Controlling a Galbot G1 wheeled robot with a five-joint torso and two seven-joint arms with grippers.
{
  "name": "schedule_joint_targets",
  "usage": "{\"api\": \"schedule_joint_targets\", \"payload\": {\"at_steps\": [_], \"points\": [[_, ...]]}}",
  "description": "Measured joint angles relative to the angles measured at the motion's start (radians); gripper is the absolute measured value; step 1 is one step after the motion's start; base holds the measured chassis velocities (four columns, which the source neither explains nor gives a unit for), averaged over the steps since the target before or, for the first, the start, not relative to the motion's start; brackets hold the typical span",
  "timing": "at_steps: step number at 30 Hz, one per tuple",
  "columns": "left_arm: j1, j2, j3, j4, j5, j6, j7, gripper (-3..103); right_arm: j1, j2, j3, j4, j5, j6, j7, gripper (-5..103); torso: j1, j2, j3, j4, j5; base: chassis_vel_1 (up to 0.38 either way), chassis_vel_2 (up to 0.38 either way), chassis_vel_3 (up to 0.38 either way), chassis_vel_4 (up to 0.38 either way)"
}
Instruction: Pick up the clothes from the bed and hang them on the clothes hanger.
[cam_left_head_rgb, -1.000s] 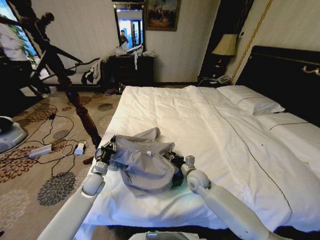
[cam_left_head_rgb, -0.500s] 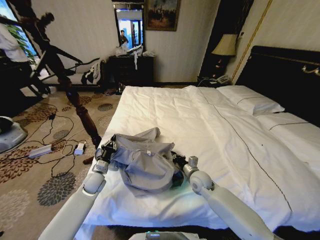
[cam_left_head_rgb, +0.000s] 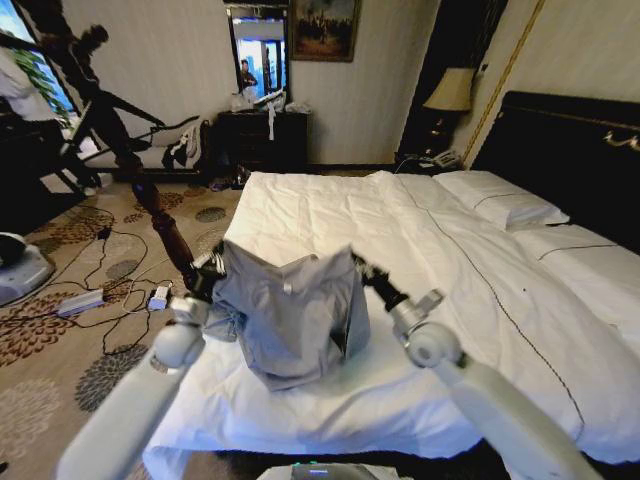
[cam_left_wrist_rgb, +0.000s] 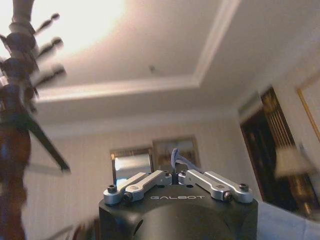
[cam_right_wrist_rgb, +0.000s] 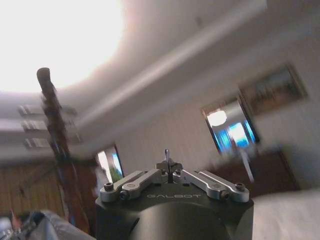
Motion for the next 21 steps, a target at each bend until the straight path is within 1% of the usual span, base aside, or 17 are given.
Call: {"api": "schedule_joint_targets", "payload": {"at_steps": [1, 2, 3, 4, 5, 6, 8, 9, 11, 12, 14, 15, 16, 19, 21], "points": [[-0.026, 0.023, -0.005, -0.01, -0.031, 0.01, -0.009, 0, 0.007, -0.021, 0.031, 0.021, 0.021, 0.001, 0.004, 0, 0.0, 0.0, 0.0, 0.0, 0.0, 0.0, 0.0, 0.0, 0.0], [-0.026, 0.023, -0.005, -0.01, -0.031, 0.01, -0.009, 0, 0.007, -0.021, 0.031, 0.021, 0.021, 0.001, 0.004, 0, 0.0, 0.0, 0.0, 0.0, 0.0, 0.0, 0.0, 0.0, 0.0], [-0.058, 0.051, -0.01, -0.019, -0.064, 0.02, -0.017, 0, 0.013, -0.039, 0.056, 0.039, 0.037, 0.001, 0.005, 0, 0.0, 0.0, 0.0, 0.0, 0.0, 0.0, 0.0, 0.0, 0.0], [-0.132, 0.109, -0.015, -0.028, -0.134, 0.037, -0.028, 0, 0.026, -0.09, 0.125, 0.077, 0.084, 0.001, 0.008, 0, 0.0, 0.0, 0.0, 0.0, 0.0003, 0.0, 0.0, 0.0, 0.0], [-0.173, 0.134, -0.018, -0.03, -0.165, 0.043, -0.032, 0, 0.03, -0.113, 0.157, 0.091, 0.104, 0.001, 0.011, 0, 0.0, 0.0, 0.0, -0.0001, 0.0, 0.0, 0.0, 0.0, 0.0], [-0.173, 0.134, -0.018, -0.03, -0.165, 0.043, -0.032, 0, 0.03, -0.113, 0.157, 0.091, 0.104, 0.001, 0.011, 0, 0.0, 0.0, 0.0, -0.0001, 0.0, 0.0, 0.0, 0.0, 0.0], [-0.281, 0.19, -0.013, -0.035, -0.247, 0.059, -0.045, 0, 0.038, -0.176, 0.243, 0.124, 0.149, 0.001, 0.012, 0, 0.0, 0.0, 0.0, -0.0002, 0.0004, 0.0, 0.0, 0.0, 0.0], [-0.295, 0.196, -0.011, -0.036, -0.258, 0.062, -0.046, 0, 0.039, -0.183, 0.255, 0.128, 0.154, 0.001, 0.012, 0, 0.0, 0.0, 0.0, -0.0002, 0.0004, 0.0, 0.0, 0.0, 0.0], [-0.396, 0.232, 0.001, -0.052, -0.33, 0.084, -0.06, 0, 0.061, -0.237, 0.347, 0.162, 0.201, -0.006, 0.011, 0, 0.0, 0.0, 0.0, -0.0004, 0.0003, 0.0, 0.0, 0.0, 0.0], [-0.396, 0.232, 0.001, -0.052, -0.33, 0.084, -0.06, 0, 0.061, -0.237, 0.347, 0.162, 0.201, -0.006, 0.011, 0, 0.0, 0.0, 0.0, -0.0004, 0.0003, 0.0, 0.0, 0.0, 0.0], [-0.435, 0.241, 0.004, -0.067, -0.361, 0.096, -0.063, 0, 0.083, -0.262, 0.387, 0.179, 0.224, -0.019, 0.01, 0, 0.0, 0.0, 0.0, -0.0003, 0.0004, 0.0, 0.0, 0.0, 0.0], [-0.454, 0.245, 0.0, -0.088, -0.382, 0.105, -0.066, 0, 0.1, -0.289, 0.424, 0.191, 0.239, -0.034, 0.01, 0, 0.0, 0.0, 0.0, -0.0001, 0.0003, 0.0, 0.0, 0.0, 0.0], [-0.449, 0.245, -0.004, -0.102, -0.389, 0.111, -0.068, 0, 0.102, -0.309, 0.441, 0.197, 0.244, -0.047, 0.013, 0, 0.0, 0.0, 0.0, 0.0, -0.0001, 0.0, 0.0, 0.0, 0.0], [-0.42, 0.24, -0.011, -0.115, -0.383, 0.112, -0.068, 0, 0.092, -0.326, 0.439, 0.202, 0.237, -0.057, 0.02, 0, 0.0, 0.0, 0.0, -0.0001, 0.0, 0.0, 0.0, 0.0, 0.0], [-0.348, 0.226, -0.013, -0.122, -0.341, 0.11, -0.065, 0, 0.073, -0.325, 0.383, 0.204, 0.19, -0.067, 0.028, 0, 0.0, 0.0, 0.0, -0.0001, -0.0002, 0.0, 0.0, 0.0, 0.0]]}}
